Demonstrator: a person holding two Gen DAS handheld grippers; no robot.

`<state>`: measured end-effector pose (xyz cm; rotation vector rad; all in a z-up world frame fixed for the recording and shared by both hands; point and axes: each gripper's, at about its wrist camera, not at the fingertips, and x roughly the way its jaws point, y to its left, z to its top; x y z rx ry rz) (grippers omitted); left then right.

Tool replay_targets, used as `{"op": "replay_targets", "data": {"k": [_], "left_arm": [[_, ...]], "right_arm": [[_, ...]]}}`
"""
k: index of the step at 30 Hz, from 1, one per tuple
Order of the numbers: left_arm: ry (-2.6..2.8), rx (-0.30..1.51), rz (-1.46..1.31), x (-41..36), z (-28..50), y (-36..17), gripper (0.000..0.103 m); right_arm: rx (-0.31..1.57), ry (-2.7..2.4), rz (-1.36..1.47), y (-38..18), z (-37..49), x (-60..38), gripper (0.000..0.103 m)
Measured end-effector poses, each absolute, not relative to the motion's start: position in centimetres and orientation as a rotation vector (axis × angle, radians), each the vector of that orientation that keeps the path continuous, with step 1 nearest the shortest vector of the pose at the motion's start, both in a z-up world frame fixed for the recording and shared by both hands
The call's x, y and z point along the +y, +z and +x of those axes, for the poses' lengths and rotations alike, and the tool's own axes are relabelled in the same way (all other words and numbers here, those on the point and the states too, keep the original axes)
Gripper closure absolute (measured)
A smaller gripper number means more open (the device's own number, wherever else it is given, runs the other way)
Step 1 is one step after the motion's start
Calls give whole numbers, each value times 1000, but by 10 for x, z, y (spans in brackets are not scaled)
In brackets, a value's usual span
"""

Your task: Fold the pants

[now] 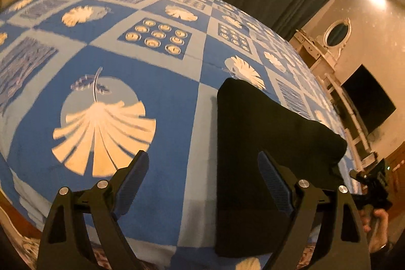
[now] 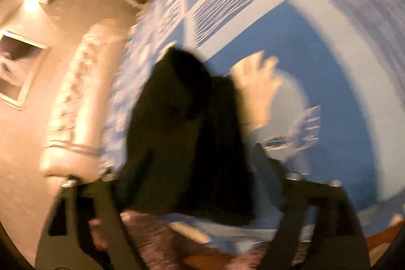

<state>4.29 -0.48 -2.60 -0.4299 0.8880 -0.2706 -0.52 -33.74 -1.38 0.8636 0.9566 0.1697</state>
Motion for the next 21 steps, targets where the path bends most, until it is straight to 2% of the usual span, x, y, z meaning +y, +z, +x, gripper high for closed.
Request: {"op": "replay_targets", "data": {"k": [11,18,21], "left_arm": [[-364,1079,-768,7,31,-67,17],[-527,1071,-776,-16,25,-61,17],[-594,1133,-834,-26,23,-72,17]], "right_arm": [[1067,355,1132,-64,-13,-324,20],[1066,375,1147,-69,-13,-319,20],[1067,378,1141,-71,-16,-323,20]]}}
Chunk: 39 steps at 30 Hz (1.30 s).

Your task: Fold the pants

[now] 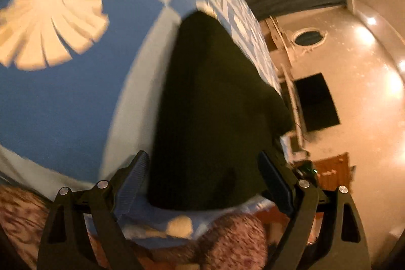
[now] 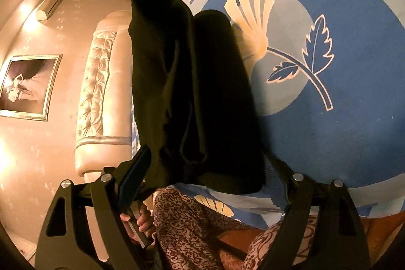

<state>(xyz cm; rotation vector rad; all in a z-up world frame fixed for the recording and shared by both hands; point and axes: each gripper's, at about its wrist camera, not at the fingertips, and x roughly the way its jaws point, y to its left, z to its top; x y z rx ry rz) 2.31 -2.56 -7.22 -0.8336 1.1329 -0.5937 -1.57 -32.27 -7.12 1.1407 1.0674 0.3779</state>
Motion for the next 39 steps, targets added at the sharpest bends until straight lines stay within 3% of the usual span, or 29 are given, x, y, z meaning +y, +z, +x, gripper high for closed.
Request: {"op": "replay_targets", "data": {"k": [5,8,11,13,15,19,39], "left_arm": [[-570,1128,-923,-26,19,-86,17],[-584,1116,-931,-28,26,-86,17],[-596,1110,-891,-30,26,-85,18],[-570,1109,-824,-32,28,-79,39],[-551,1114,-768,-34,28,-76,49],[-540,1110,-727,-35,27,-78,54],[-505,1094,-636,-45,26,-68,56]], "right_arm": [[1069,376,1139,-71,-14,-322,22],[1096,347,1102,-72,-14,-322,44],[1106,345,1082,-72,-15,-321,54],[1105,350,1081,-73,-16,-322,57],[1103,357,1081,-73,-16,-322,61],[1099,386,1089,-79,-16,-325,63],[1078,413,1102,-84,-18,-331,64]]}}
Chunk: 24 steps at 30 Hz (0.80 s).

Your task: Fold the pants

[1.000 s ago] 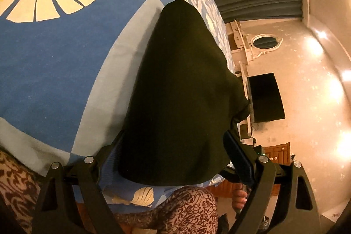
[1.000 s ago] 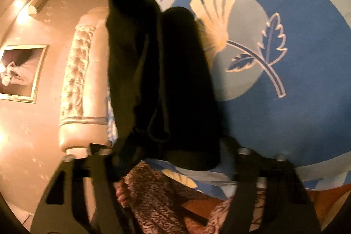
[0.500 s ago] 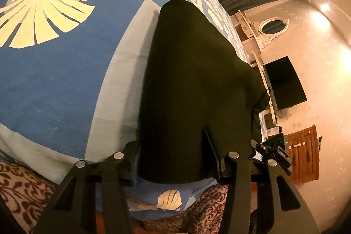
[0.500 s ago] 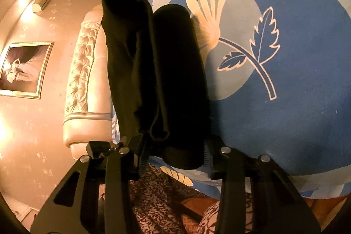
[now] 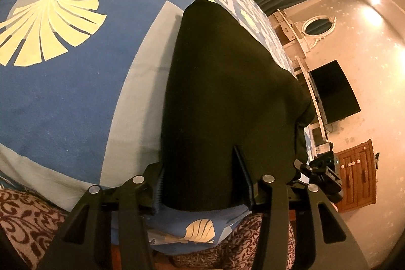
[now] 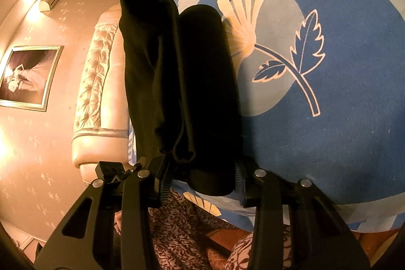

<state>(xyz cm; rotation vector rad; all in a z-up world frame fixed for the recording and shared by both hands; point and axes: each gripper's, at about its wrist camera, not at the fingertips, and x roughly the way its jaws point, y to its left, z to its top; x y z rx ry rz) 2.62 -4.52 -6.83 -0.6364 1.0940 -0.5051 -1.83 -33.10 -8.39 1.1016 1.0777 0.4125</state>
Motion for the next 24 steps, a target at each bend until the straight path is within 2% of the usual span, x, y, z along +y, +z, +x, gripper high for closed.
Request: {"op": "replay_targets", "data": {"k": [10,24], "left_arm": [[-489,1081,-583,-46,25,-63,61],[-450,1066,-574,-37,26,-59,62]], "right_arm": [[1075,408,1092,-82,-17,-328,64],[1079,418,1083,-84,-14,-322,64]]}}
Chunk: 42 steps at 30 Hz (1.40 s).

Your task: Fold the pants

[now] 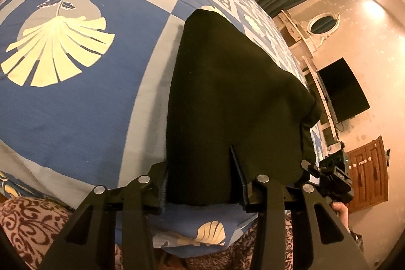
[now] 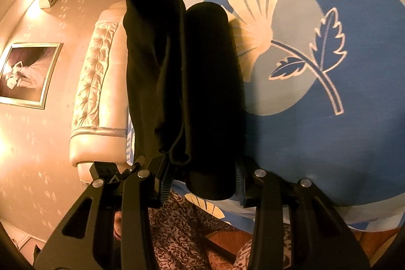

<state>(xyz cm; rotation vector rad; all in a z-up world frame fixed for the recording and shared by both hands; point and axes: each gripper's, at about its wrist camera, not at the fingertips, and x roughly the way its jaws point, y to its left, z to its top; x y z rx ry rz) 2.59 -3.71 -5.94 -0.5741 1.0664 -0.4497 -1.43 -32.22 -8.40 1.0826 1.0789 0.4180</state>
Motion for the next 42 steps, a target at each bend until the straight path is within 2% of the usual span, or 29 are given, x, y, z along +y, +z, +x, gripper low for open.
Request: {"op": "replay_targets", "data": {"k": [15,32,35,37,42], "left_arm": [[-361,1039,-601,-5,22,-55,63],[-358,1042,-604,-3,21,-57,62],[-344,1050,-589,-4,19,-58,54],[-334,1059,-576,-6,21,-59,45],[-342,1117,-652,6,13,-57,36]], "right_arm": [[1103,484,1051,-87,11,-294,64],[1099,491,1059,-87,9,-300,64],[1097,493,1065,-87,9,-302,63],[1095,493,1073,-88,8,-305,62],[1092,501,1065,-80,6,-306,45]]}}
